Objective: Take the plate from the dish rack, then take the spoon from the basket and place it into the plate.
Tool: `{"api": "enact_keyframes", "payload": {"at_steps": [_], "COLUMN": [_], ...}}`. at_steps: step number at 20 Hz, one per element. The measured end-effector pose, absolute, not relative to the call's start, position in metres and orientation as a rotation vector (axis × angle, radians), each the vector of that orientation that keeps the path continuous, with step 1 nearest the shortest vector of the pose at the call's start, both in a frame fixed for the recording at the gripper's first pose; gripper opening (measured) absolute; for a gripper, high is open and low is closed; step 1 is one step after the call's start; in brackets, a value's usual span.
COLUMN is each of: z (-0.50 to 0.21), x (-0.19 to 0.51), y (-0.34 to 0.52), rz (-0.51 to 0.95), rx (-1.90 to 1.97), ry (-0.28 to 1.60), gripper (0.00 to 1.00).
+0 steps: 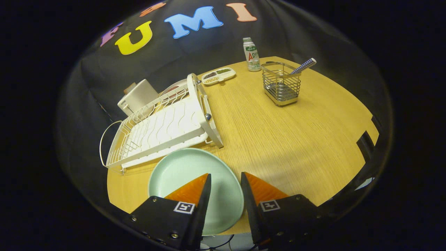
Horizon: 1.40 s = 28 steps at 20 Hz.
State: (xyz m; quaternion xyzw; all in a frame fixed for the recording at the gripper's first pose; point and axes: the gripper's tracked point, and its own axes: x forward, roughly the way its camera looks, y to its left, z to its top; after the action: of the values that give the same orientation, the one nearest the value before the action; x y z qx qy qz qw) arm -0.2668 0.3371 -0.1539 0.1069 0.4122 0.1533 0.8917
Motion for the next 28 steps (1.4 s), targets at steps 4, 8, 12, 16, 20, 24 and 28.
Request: {"api": "enact_keyframes", "payload": {"at_steps": [4,8,12,16,20,24,28], "z": [-0.139,-0.104,-0.073,-0.059,-0.056,-0.06,-0.074], "x": [-0.252,-0.224,-0.191,-0.154,-0.123,-0.094,-0.074], "y": [0.326,0.29,0.259,0.235,0.213,0.195,0.173], "rz": [0.283,0.159,0.053,-0.039,-0.123,-0.191,-0.279], "rx": [0.208,0.151,0.156,0.176,0.217,0.301,0.378], "ry": [0.814,0.709,0.628,0.586,0.57,0.558,0.565], "gripper": [0.53,0.53,0.53,0.53,0.53,0.53,0.53]}}
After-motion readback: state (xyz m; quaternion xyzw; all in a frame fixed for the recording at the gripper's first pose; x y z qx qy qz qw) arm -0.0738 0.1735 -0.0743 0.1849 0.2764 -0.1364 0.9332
